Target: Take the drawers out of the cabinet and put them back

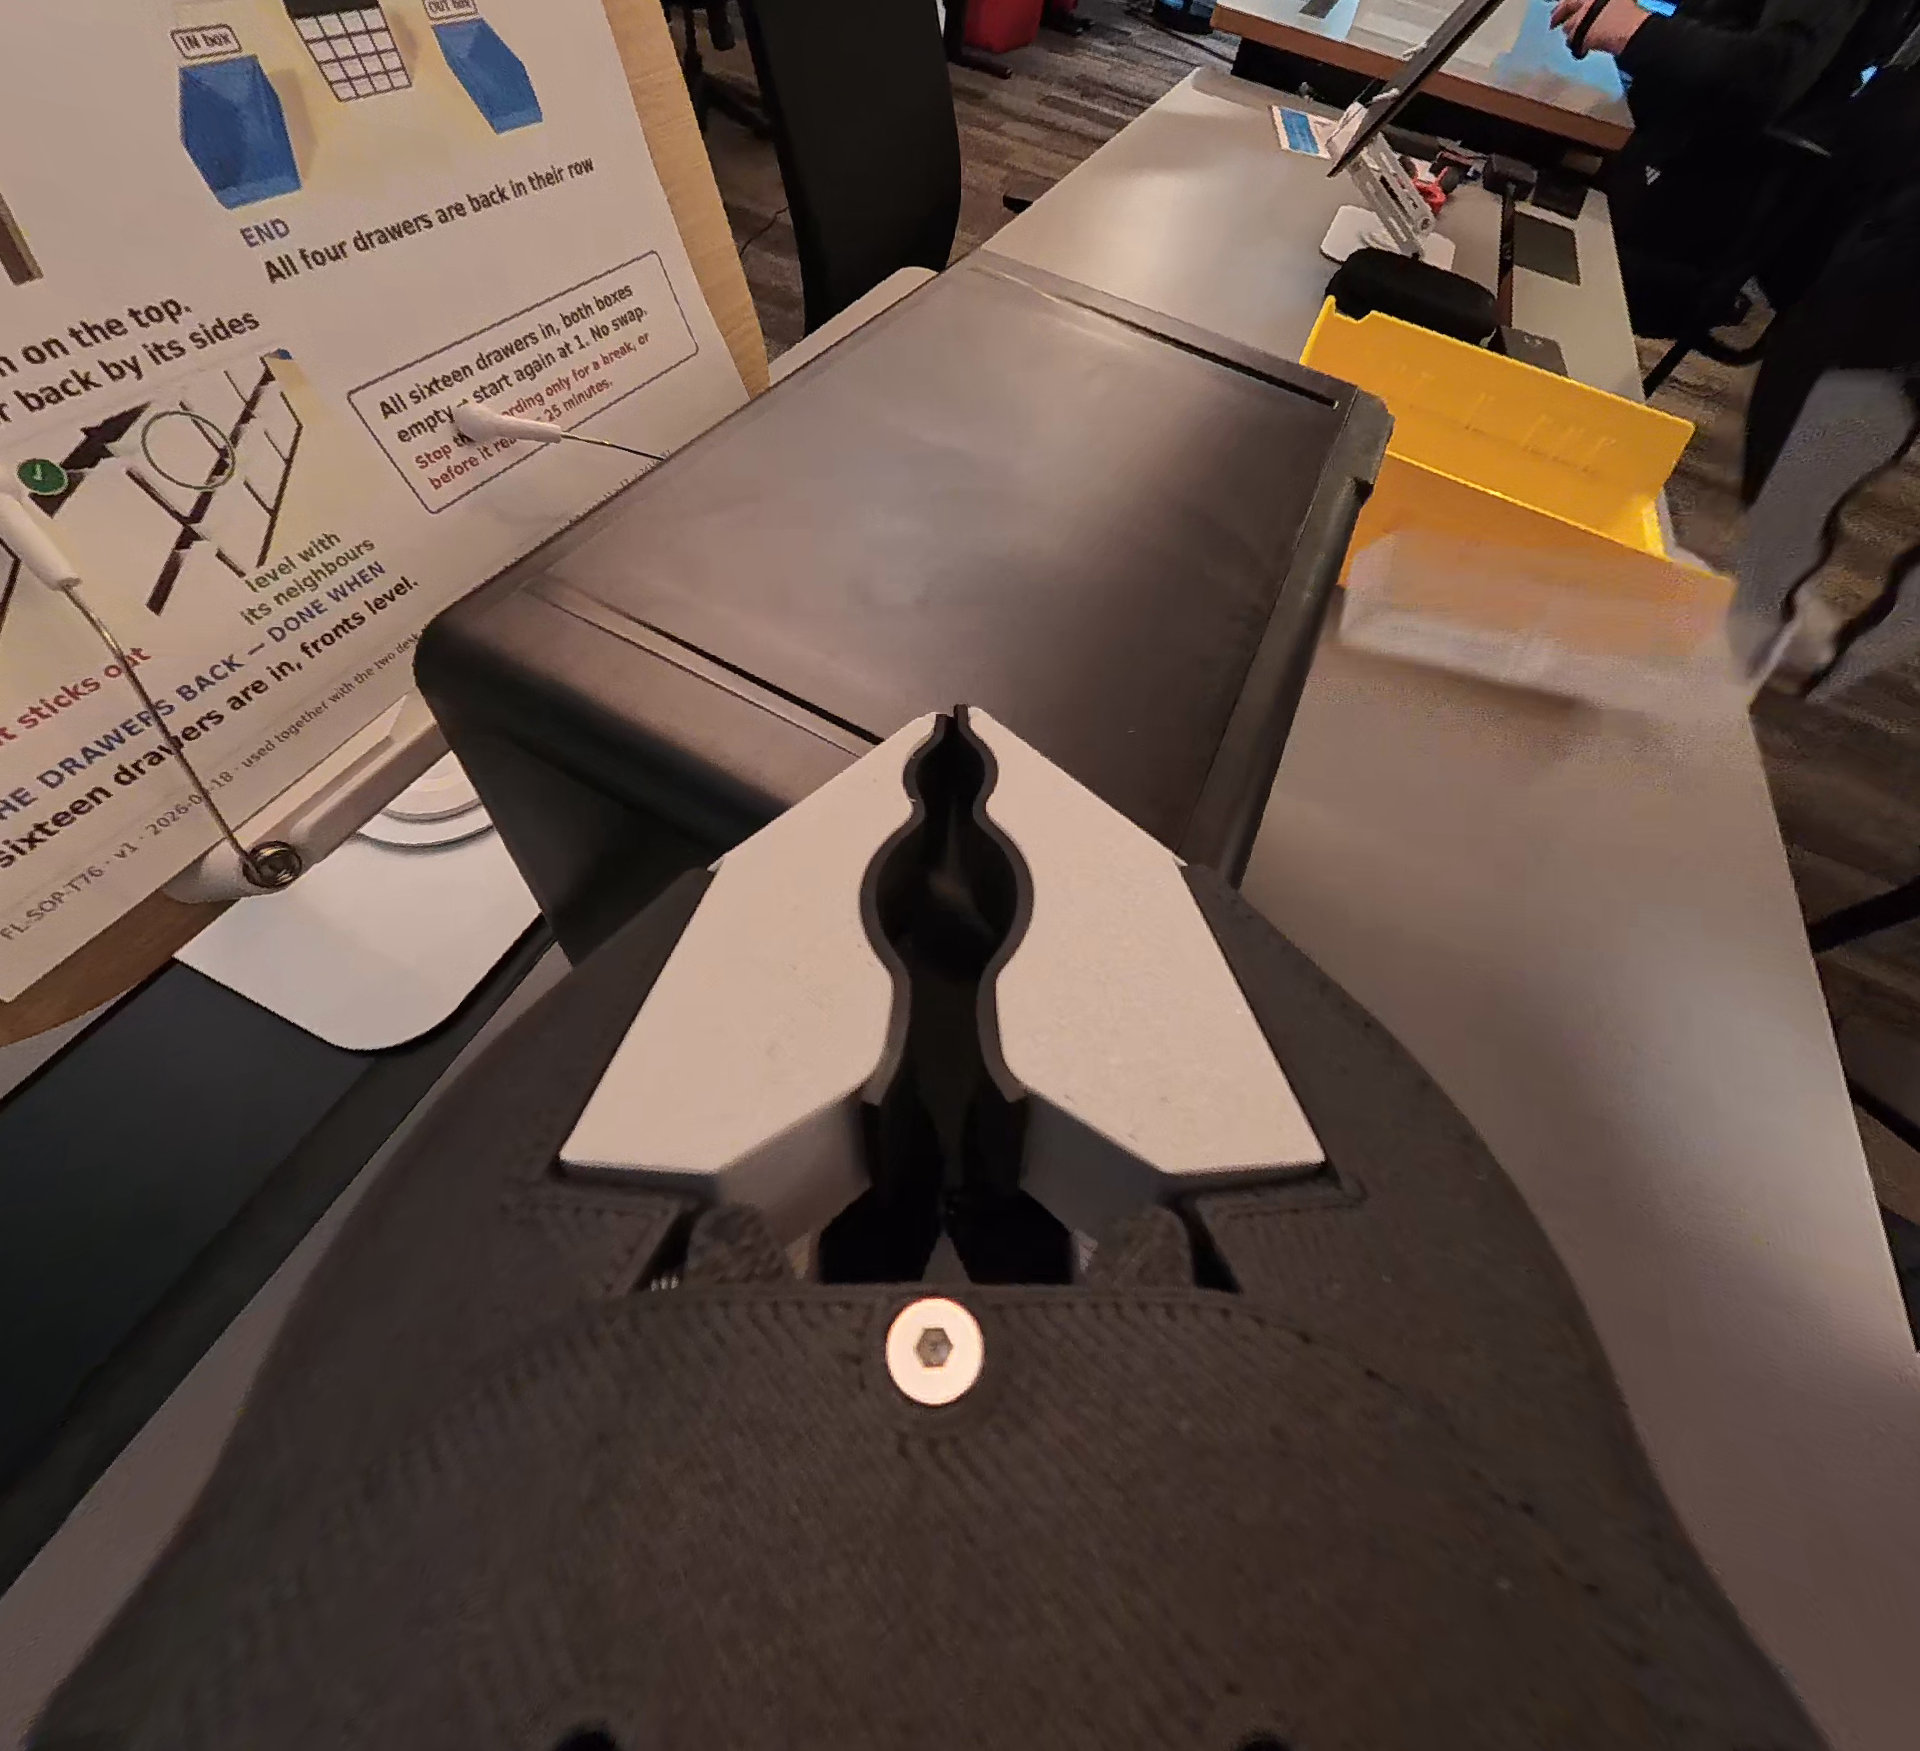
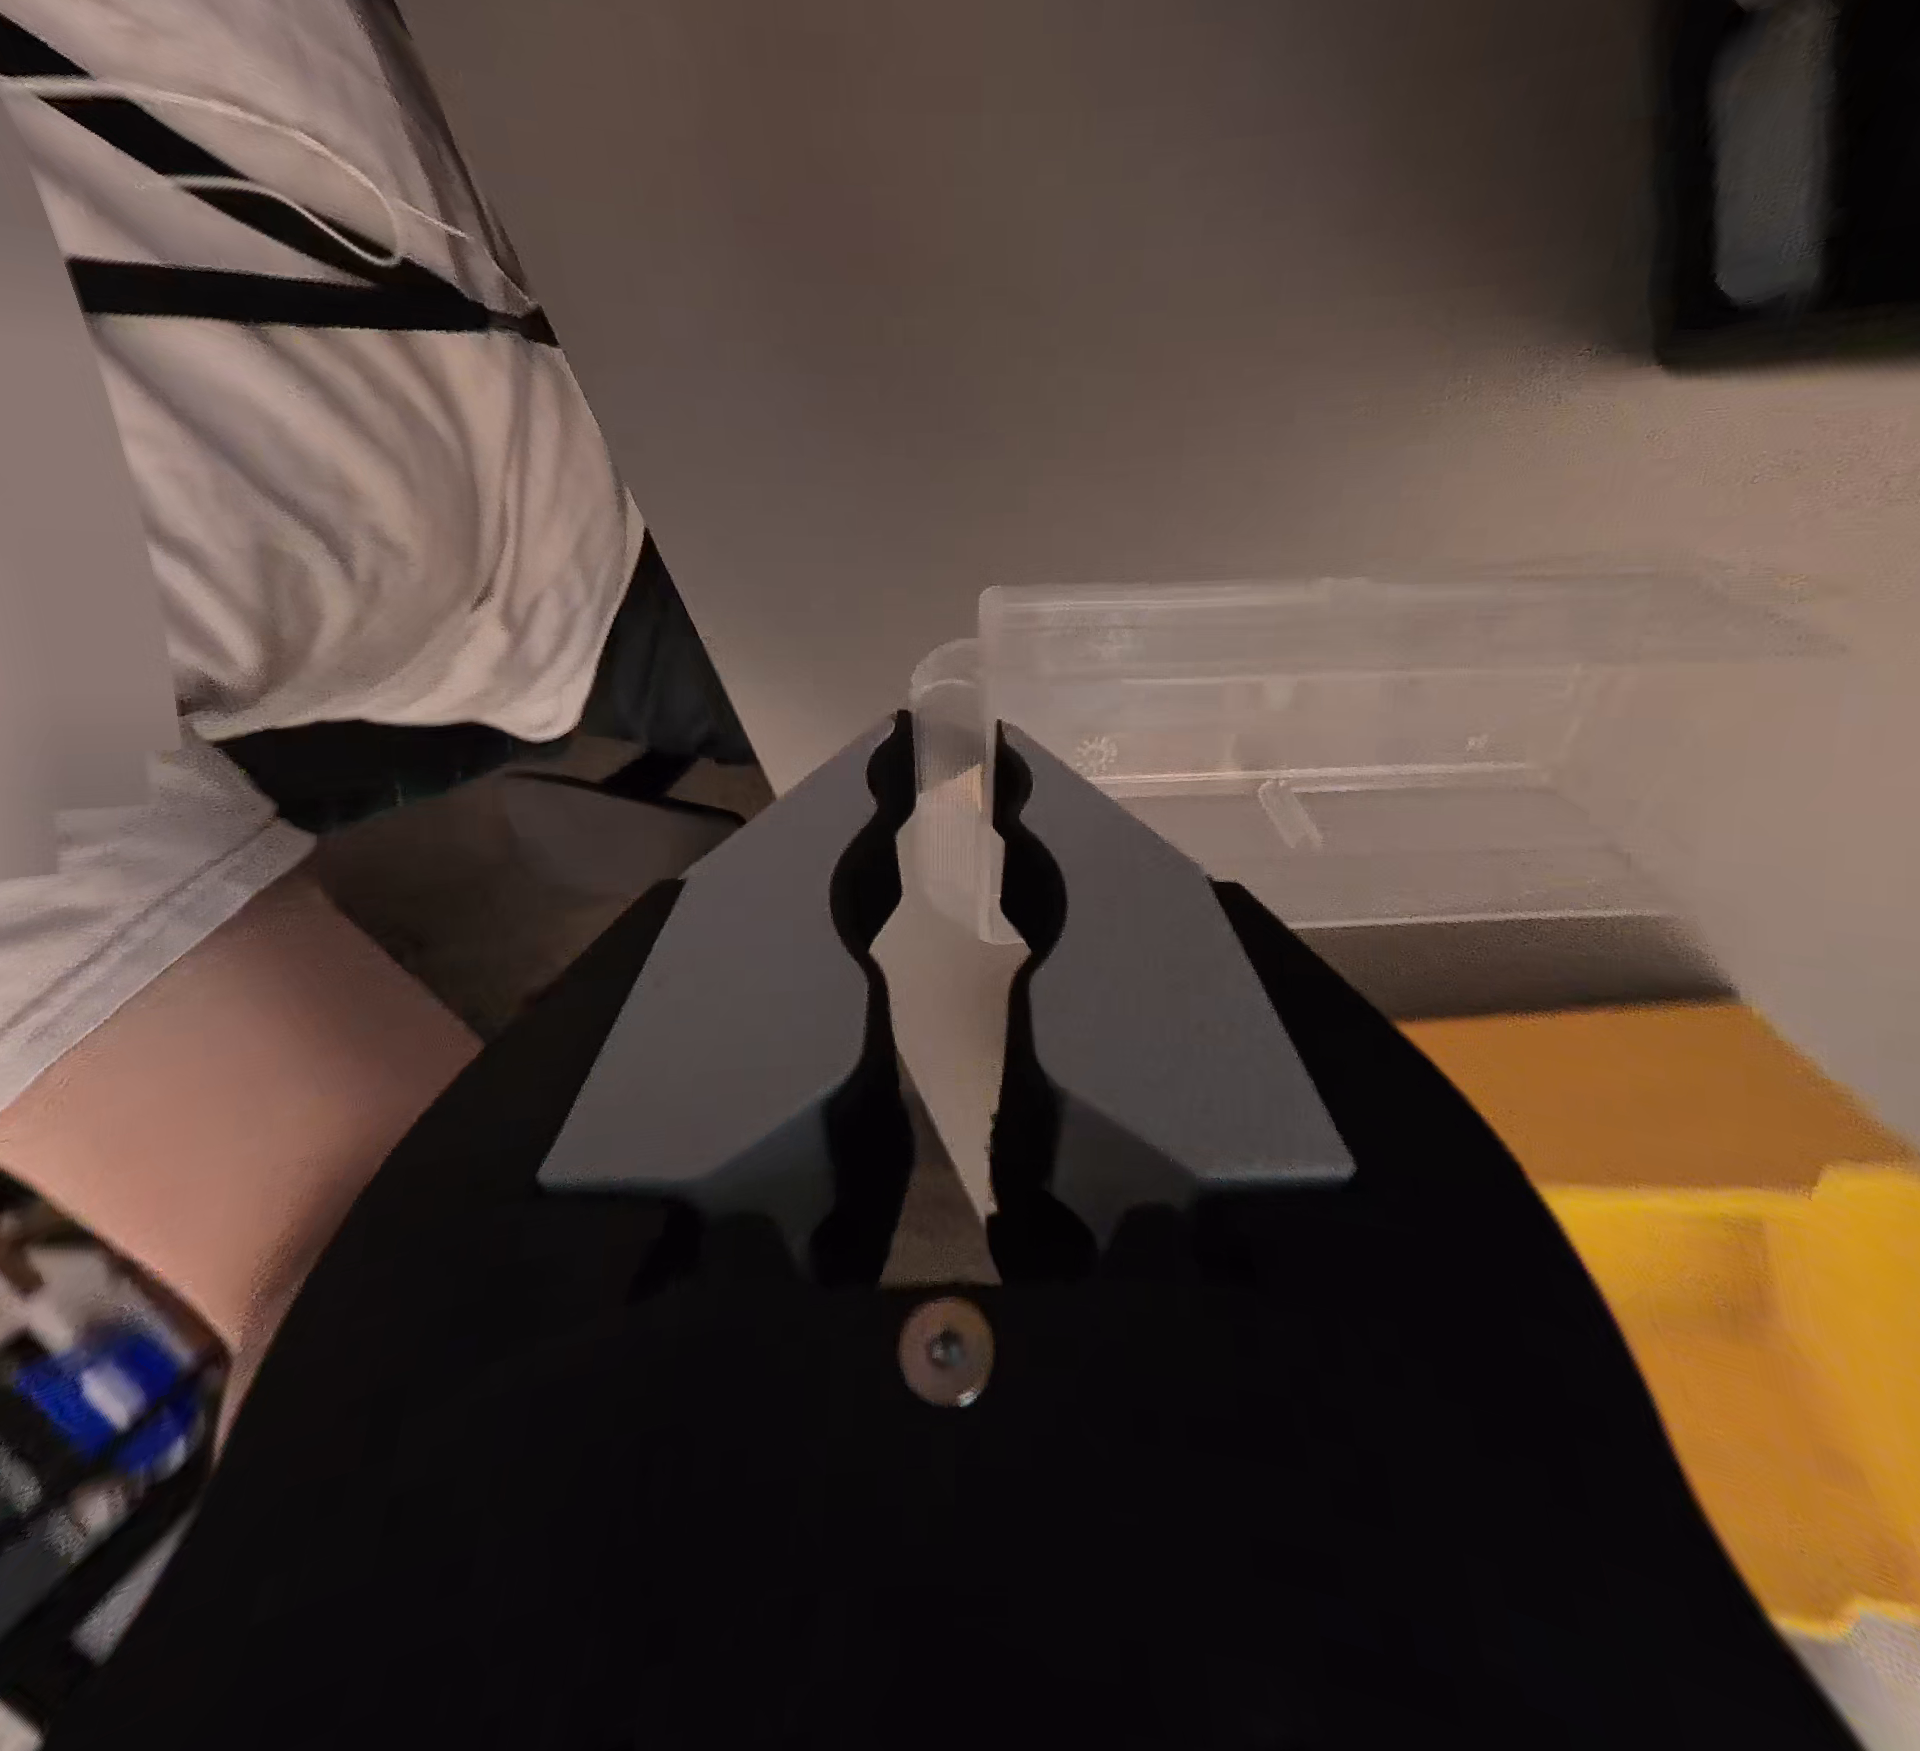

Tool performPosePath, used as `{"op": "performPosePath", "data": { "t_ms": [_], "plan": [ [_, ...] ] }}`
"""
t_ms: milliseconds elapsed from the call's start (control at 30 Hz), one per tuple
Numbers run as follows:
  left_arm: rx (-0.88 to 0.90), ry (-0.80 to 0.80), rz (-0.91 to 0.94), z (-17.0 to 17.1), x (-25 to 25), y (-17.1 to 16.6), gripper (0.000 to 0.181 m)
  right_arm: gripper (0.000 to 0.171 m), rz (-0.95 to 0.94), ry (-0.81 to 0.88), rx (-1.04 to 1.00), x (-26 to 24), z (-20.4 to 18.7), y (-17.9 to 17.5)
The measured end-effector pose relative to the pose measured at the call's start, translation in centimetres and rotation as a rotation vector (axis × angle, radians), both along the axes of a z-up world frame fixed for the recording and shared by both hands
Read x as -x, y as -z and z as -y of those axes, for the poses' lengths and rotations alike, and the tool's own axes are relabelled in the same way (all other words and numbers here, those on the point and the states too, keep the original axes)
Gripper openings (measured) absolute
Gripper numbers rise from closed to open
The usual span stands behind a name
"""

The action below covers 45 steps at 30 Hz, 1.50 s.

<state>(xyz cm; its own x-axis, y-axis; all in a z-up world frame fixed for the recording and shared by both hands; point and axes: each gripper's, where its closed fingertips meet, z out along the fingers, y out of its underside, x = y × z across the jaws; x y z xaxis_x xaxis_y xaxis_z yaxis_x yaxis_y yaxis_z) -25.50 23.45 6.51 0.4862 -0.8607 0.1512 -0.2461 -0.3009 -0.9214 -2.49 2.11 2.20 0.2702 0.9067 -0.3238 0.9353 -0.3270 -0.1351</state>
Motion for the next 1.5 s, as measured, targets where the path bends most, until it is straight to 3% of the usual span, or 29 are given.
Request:
{"op": "performPosePath", "data": {
  "t_ms": [33,133,200,267,367,567,800,967,1100,1200,1267,1333,1400,1500],
  "plan": [
    [0.002,0.002,0.003,0.0,0.0,0.0,0.000,0.011,-0.033,0.063,-0.033,-1.7,-0.4,-1.5],
    [0.003,0.002,0.001,0.0,0.0,0.0,0.000,0.011,-0.095,0.392,-0.233,-9.0,-4.9,-4.3],
    [0.000,0.000,-0.003,0.0,0.0,0.0,0.000,0.011,-0.073,0.679,-0.291,-15.1,-8.5,-3.8],
    [0.001,-0.002,-0.004,0.0,0.0,0.0,0.000,0.011,-0.046,0.877,-0.232,-19.5,-10.4,-0.9],
    [0.002,-0.003,-0.004,0.0,0.0,0.0,0.000,0.011,0.014,1.007,-0.118,-23.1,-11.4,5.0],
    [-0.011,-0.008,-0.020,0.0,0.0,0.0,0.000,0.011,0.164,1.036,-0.100,-25.5,-13.3,12.8],
    [-0.005,-0.012,-0.019,0.0,0.0,0.0,0.000,0.012,0.179,1.077,-0.133,-25.6,-15.9,15.8],
    [-0.002,-0.011,-0.014,0.0,0.0,0.0,0.000,0.020,0.118,1.168,-0.167,-25.6,-16.7,15.3],
    [0.003,-0.004,-0.003,0.0,0.0,0.0,0.000,0.031,-0.061,1.247,-0.370,-25.6,-18.2,10.1],
    [-0.001,-0.003,-0.007,0.0,0.0,0.0,0.000,0.031,-0.200,1.153,-0.773,-23.3,-18.9,2.7],
    [-0.002,-0.004,-0.008,0.0,0.0,0.0,0.000,0.031,-0.326,0.938,-1.139,-18.3,-18.1,-2.7],
    [-0.001,-0.005,-0.008,0.0,0.0,0.0,0.000,0.016,-0.412,0.656,-1.415,-11.3,-15.6,-5.2],
    [0.002,-0.005,-0.006,0.0,0.0,0.0,0.000,0.015,-0.462,0.390,-1.632,-4.3,-13.0,-4.9],
    [0.007,-0.006,-0.002,0.0,0.0,0.0,0.000,0.020,-0.357,0.075,-1.726,4.0,-12.0,0.2]
  ]
}}
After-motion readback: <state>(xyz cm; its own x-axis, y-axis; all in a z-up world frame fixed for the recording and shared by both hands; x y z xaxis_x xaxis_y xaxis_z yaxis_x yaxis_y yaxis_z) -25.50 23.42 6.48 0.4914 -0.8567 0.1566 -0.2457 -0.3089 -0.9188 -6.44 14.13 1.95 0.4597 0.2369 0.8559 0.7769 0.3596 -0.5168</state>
